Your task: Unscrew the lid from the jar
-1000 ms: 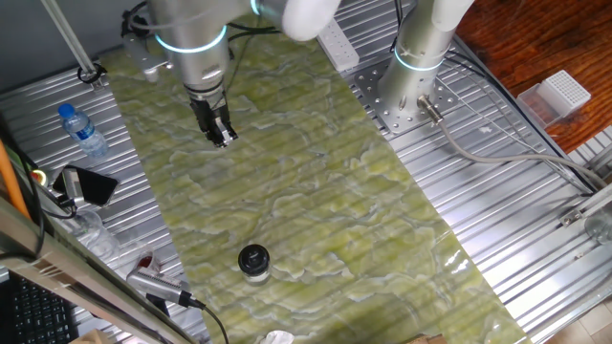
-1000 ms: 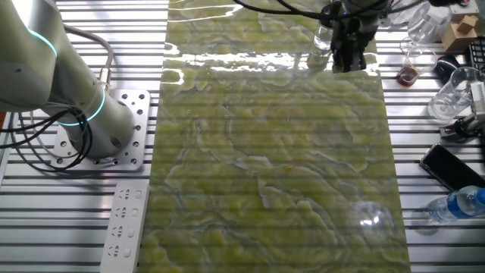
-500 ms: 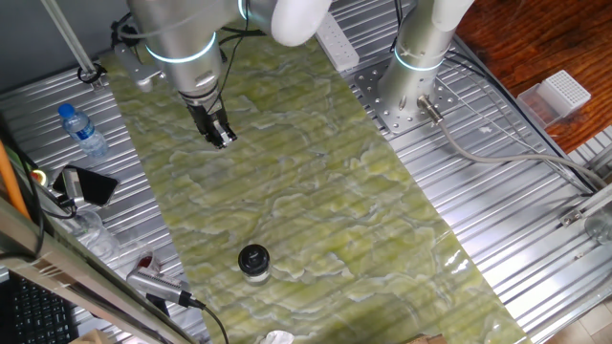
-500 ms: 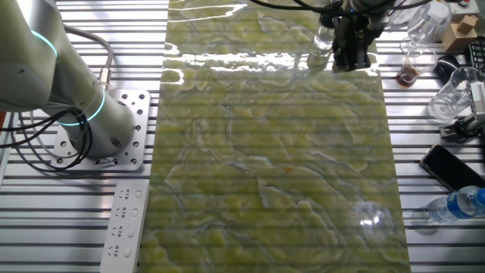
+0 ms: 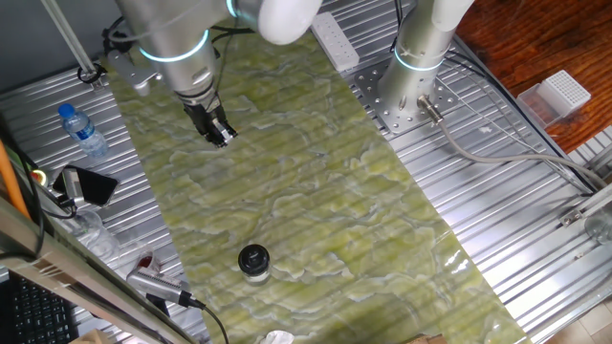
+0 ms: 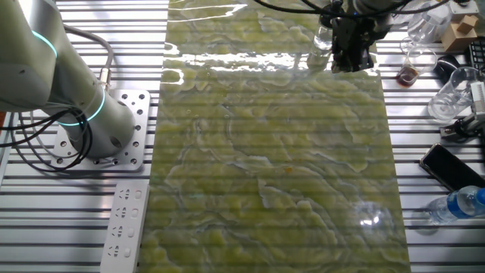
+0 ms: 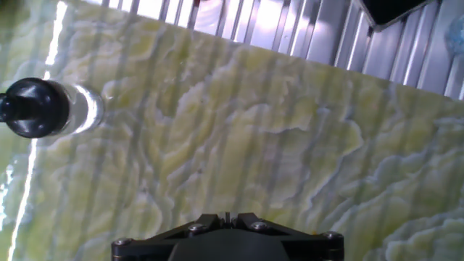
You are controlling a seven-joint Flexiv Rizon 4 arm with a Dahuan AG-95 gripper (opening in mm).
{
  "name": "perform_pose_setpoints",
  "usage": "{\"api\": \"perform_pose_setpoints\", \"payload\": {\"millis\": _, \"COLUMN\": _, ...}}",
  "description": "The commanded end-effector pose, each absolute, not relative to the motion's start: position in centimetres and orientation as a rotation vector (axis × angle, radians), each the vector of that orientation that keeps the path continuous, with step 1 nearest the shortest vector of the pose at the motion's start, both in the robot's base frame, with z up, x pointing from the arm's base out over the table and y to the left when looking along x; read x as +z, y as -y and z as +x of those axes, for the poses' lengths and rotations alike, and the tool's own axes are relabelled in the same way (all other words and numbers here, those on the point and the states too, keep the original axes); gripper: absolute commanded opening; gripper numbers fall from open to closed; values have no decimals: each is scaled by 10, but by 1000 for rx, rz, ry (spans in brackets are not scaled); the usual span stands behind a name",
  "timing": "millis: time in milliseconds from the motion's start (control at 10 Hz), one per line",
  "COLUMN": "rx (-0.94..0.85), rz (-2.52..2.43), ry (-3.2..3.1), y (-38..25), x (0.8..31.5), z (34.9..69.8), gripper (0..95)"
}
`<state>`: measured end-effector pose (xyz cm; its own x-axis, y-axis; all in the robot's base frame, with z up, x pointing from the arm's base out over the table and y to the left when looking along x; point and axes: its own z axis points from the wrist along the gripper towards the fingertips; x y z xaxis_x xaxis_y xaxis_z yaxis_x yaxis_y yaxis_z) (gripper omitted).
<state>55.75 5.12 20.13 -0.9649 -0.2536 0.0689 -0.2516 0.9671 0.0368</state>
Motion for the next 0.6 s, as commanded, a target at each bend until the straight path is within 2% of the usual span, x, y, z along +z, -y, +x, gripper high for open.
{"api": "perform_pose_setpoints", "payload": {"millis": 100, "rx": -35, "rz": 381, "ry": 3061, "y": -51, "x": 202, "z": 555, "gripper": 0}}
{"api": "perform_pose_setpoints", "payload": {"millis": 200, "rx": -47, "rz": 382, "ry": 3051, "y": -51, "x": 203, "z": 554, "gripper": 0}}
{"api": "perform_pose_setpoints", "payload": {"millis": 300, "rx": -91, "rz": 379, "ry": 3051, "y": -52, "x": 203, "z": 553, "gripper": 380}}
{"api": "perform_pose_setpoints", "payload": {"millis": 400, "rx": -105, "rz": 382, "ry": 3055, "y": -54, "x": 202, "z": 551, "gripper": 570}}
{"api": "perform_pose_setpoints", "payload": {"millis": 600, "rx": -101, "rz": 322, "ry": 3065, "y": -67, "x": 200, "z": 547, "gripper": 570}}
